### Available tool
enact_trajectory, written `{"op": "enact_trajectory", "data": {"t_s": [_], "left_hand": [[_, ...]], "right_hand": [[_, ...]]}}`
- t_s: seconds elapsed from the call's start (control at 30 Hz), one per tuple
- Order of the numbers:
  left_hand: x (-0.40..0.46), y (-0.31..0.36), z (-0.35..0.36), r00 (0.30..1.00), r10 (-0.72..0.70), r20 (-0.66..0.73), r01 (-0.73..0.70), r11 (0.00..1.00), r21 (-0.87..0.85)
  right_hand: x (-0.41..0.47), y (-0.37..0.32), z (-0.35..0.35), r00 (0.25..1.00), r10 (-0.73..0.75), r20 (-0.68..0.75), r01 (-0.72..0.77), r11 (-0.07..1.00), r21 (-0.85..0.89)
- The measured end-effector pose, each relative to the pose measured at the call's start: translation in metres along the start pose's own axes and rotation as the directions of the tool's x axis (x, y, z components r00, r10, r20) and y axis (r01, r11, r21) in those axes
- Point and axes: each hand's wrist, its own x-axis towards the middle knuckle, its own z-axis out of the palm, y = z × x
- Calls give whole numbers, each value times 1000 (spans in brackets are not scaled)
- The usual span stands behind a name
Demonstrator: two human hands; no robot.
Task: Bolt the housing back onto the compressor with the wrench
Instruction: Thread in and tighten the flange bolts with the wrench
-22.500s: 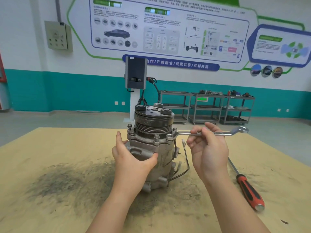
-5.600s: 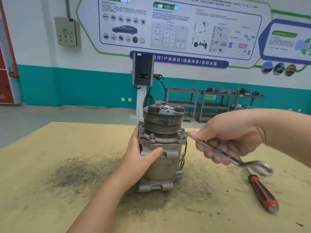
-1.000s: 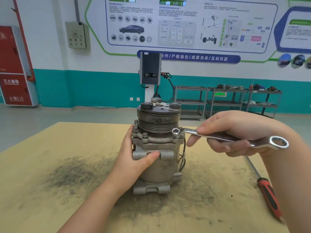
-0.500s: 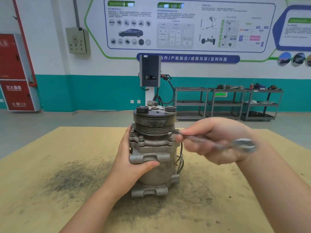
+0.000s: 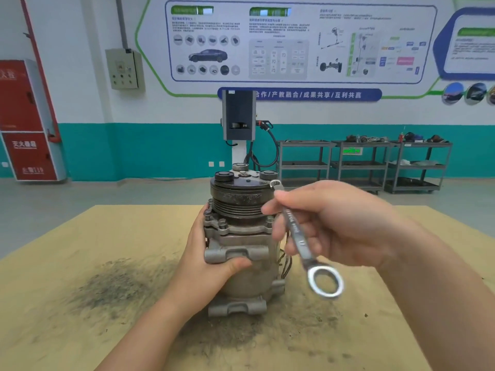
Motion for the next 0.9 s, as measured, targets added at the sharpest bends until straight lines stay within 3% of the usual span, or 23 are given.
{"op": "enact_trajectory", "data": {"t_s": [0.1,0.17,0.4,0.7,0.9], "left_hand": [[0,-3,0,1000,-9,12,10,999,-32],[0,-3,0,999,-20,33,22,999,-49],[-2,5,-1,998,-50,37,52,998,-33],[-2,4,-1,998,-55,36,56,998,-20],[-2,3,-2,998,-58,37,59,998,-23]], "right_hand": [[-3,-12,-33,998,63,30,-54,969,-242],[-3,-14,-47,985,128,117,-90,954,-285],[12,-3,-73,923,220,314,-174,970,-170],[17,6,-74,943,205,262,-149,964,-221],[16,8,-64,924,209,320,-153,969,-192]]}}
